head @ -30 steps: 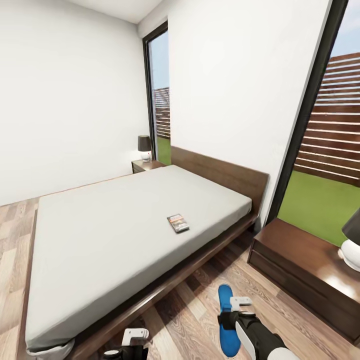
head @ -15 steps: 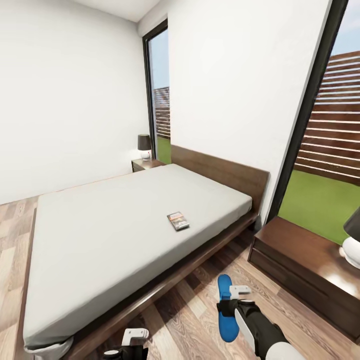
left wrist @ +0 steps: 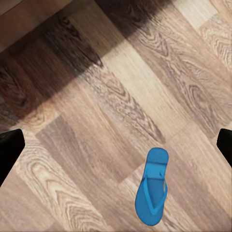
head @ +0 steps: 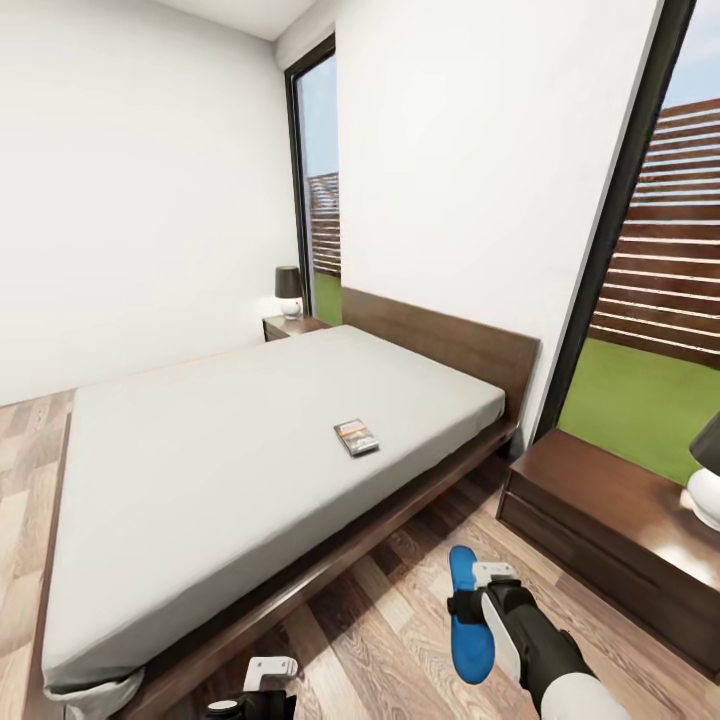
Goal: In the bedroom, move the book from the bed onto either nightstand, and place the two sandals side by side next to the bed.
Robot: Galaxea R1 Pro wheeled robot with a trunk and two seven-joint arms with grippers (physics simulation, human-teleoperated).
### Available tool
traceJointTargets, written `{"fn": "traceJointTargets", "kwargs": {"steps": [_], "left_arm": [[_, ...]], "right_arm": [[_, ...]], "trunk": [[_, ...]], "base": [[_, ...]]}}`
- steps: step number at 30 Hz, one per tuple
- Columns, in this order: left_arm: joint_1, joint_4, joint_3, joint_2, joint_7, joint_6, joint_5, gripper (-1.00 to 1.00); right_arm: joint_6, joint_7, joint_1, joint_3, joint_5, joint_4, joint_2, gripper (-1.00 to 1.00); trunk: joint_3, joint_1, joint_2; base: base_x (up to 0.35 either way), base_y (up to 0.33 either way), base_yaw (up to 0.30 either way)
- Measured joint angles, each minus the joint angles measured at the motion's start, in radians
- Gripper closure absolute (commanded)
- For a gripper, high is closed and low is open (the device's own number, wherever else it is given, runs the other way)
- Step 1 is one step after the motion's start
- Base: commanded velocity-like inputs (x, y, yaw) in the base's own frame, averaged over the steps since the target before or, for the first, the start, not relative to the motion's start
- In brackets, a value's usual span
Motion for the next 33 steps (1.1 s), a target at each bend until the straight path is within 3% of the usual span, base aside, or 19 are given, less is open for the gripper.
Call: {"fn": "traceJointTargets", "kwargs": {"steps": [12, 26, 33], "left_arm": [[0.000, 0.000, 0.000, 0.000, 0.000, -0.002, 0.000, -1.00], [0.000, 0.000, 0.000, -0.001, 0.000, -0.005, 0.000, -1.00], [0.000, 0.000, 0.000, -0.001, 0.001, -0.009, 0.000, -1.00]], "right_arm": [[0.096, 0.000, -0.002, -0.010, -0.001, -0.034, -0.007, 1.00], [0.117, 0.000, -0.002, -0.011, -0.001, -0.067, -0.007, 1.00], [0.172, 0.001, 0.001, -0.012, -0.001, -0.137, -0.008, 1.00]], "trunk": [[-0.038, 0.046, -0.084], [-0.082, 0.100, -0.182], [-0.103, 0.127, -0.231]], "base": [[0.000, 0.000, 0.000], [0.000, 0.000, 0.000], [0.000, 0.000, 0.000]]}}
